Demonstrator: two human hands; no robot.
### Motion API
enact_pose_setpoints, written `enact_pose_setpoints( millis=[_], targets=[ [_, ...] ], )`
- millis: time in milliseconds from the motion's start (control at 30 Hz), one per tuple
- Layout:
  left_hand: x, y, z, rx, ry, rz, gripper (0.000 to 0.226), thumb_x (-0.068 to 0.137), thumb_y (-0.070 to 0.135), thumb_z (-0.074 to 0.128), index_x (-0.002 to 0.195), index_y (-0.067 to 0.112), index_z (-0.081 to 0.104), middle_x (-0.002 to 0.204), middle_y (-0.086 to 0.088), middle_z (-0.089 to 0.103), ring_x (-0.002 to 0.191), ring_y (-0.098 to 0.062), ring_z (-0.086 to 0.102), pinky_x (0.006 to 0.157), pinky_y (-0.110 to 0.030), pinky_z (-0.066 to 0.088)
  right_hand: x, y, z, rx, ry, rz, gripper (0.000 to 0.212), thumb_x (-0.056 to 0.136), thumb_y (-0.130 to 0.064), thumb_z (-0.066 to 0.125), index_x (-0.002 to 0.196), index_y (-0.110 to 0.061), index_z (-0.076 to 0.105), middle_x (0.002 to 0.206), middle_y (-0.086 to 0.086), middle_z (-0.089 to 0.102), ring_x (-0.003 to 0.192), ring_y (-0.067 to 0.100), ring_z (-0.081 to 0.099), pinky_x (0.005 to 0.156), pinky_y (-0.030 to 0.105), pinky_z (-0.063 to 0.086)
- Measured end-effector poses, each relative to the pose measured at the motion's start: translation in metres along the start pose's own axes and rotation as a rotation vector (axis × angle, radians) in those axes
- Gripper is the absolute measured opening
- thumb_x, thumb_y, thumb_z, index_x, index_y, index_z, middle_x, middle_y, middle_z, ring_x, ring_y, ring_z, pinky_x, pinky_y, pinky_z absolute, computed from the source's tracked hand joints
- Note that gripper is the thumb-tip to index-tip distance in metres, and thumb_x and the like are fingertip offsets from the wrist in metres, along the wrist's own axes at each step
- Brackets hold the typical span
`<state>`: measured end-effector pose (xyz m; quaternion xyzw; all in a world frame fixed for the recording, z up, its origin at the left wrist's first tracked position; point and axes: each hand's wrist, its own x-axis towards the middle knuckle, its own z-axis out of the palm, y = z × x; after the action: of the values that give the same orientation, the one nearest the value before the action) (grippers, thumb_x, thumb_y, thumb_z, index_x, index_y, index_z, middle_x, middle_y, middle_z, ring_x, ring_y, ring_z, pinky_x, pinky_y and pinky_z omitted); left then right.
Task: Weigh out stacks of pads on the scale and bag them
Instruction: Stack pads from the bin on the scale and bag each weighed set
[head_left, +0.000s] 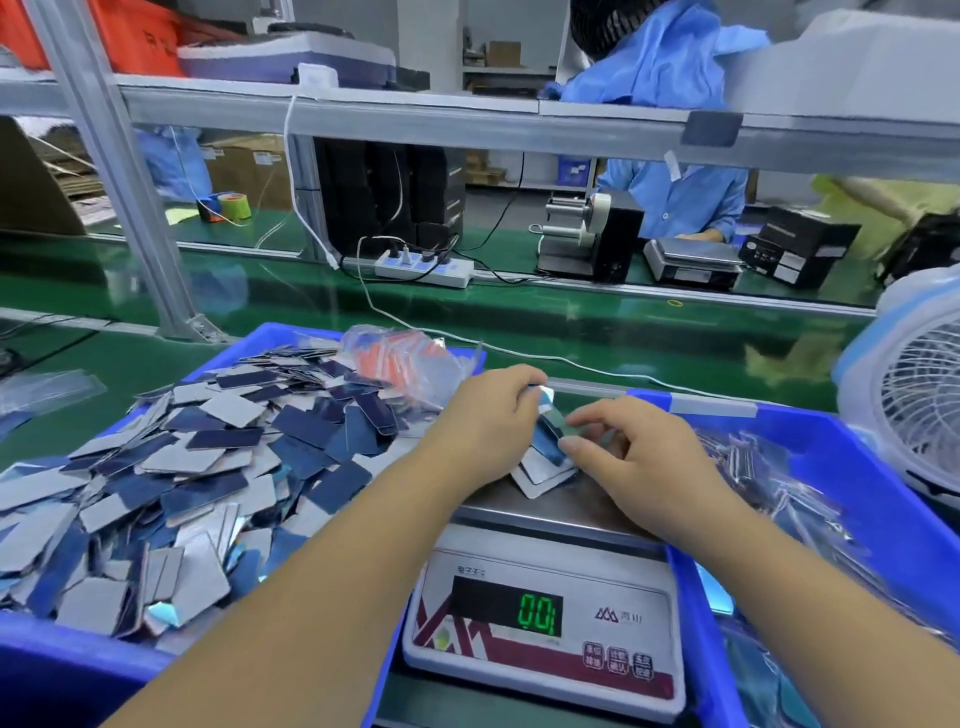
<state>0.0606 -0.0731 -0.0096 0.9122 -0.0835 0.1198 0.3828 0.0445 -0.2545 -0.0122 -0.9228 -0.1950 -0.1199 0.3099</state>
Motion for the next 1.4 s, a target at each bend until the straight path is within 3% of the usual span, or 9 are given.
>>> enact_pose_setpoints(
  millis=[67,167,267,367,533,600,700,967,1400],
  targets=[
    [0.000,-0.003,-0.004,-0.021,0.002,-0.019,0.035,0.103,0.018,0.040,0.128,0.020,0.064,0.100,0.002,0.063,0.070,-0.001,0.049,0.059,-0.009,0.035,0.000,-0.001,0.002,-0.034,-0.013,-0.019,0.015,0.086,-0.035,0.071,0.101,-0.034,0.071,0.093,-0.012,0.064,0.081,-0.003,0.053,0.072,0.002,0.034],
    [0.001,-0.008,-0.008,-0.037,0.016,-0.066,0.039,0.100,0.015,0.039,0.125,0.022,0.067,0.105,0.005,0.061,0.085,-0.008,0.056,0.073,-0.017,0.040,0.000,-0.001,0.001,-0.057,-0.046,-0.029,0.010,0.090,-0.032,0.067,0.096,-0.037,0.073,0.089,-0.015,0.059,0.081,-0.004,0.051,0.071,0.008,0.033],
    [-0.001,-0.012,-0.008,0.003,-0.052,-0.068,0.031,0.094,0.010,0.038,0.095,0.029,0.062,0.093,0.002,0.047,0.085,-0.019,0.047,0.075,-0.027,0.035,-0.002,-0.002,0.000,-0.044,-0.068,-0.013,0.013,0.092,-0.031,0.063,0.093,-0.037,0.074,0.091,-0.014,0.059,0.086,0.004,0.054,0.077,0.025,0.041],
    [-0.002,-0.015,-0.010,0.012,-0.057,-0.073,0.024,0.092,0.011,0.039,0.084,0.028,0.053,0.086,0.003,0.049,0.079,-0.017,0.044,0.074,-0.030,0.039,-0.002,-0.003,-0.001,-0.032,-0.066,-0.020,0.012,0.091,-0.030,0.063,0.090,-0.037,0.073,0.092,-0.013,0.059,0.086,0.003,0.054,0.077,0.024,0.042],
    [-0.007,-0.019,-0.020,-0.170,0.051,-0.104,0.035,0.095,0.013,0.042,0.088,0.040,0.062,0.099,0.018,0.070,0.075,0.003,0.060,0.062,-0.014,0.045,-0.001,-0.002,-0.007,-0.015,-0.020,-0.016,0.016,0.090,-0.027,0.064,0.083,-0.042,0.064,0.089,-0.015,0.059,0.081,-0.012,0.049,0.068,0.006,0.033],
    [-0.008,-0.022,-0.025,-0.234,0.125,-0.128,0.033,0.094,0.013,0.044,0.085,0.038,0.064,0.090,0.017,0.070,0.053,0.003,0.051,0.048,-0.012,0.041,-0.002,-0.002,-0.008,-0.008,-0.007,-0.006,0.018,0.089,-0.026,0.064,0.081,-0.041,0.064,0.087,-0.016,0.059,0.081,-0.012,0.050,0.065,0.006,0.032],
    [-0.008,-0.025,-0.029,-0.262,0.187,-0.173,0.028,0.093,0.014,0.046,0.088,0.032,0.067,0.060,0.022,0.058,0.045,0.000,0.044,0.042,-0.012,0.036,-0.002,0.000,-0.008,0.010,0.004,0.004,0.021,0.089,-0.024,0.064,0.078,-0.042,0.063,0.085,-0.017,0.059,0.079,-0.010,0.051,0.064,0.007,0.031],
    [-0.008,-0.028,-0.028,-0.302,0.237,-0.247,0.025,0.088,0.013,0.046,0.085,0.028,0.066,0.051,0.015,0.046,0.053,-0.013,0.045,0.058,-0.030,0.044,-0.002,0.001,-0.010,0.018,0.036,0.017,0.018,0.089,-0.022,0.065,0.077,-0.035,0.068,0.079,-0.016,0.059,0.077,-0.008,0.052,0.064,0.012,0.034],
    [-0.006,-0.031,-0.027,-0.303,0.224,-0.253,0.025,0.087,0.013,0.046,0.085,0.030,0.064,0.044,0.019,0.044,0.049,-0.009,0.043,0.057,-0.030,0.044,-0.002,0.004,-0.012,0.023,0.034,0.026,0.017,0.089,-0.024,0.064,0.075,-0.032,0.068,0.074,-0.014,0.061,0.072,-0.001,0.052,0.061,0.020,0.037]
  ],
)
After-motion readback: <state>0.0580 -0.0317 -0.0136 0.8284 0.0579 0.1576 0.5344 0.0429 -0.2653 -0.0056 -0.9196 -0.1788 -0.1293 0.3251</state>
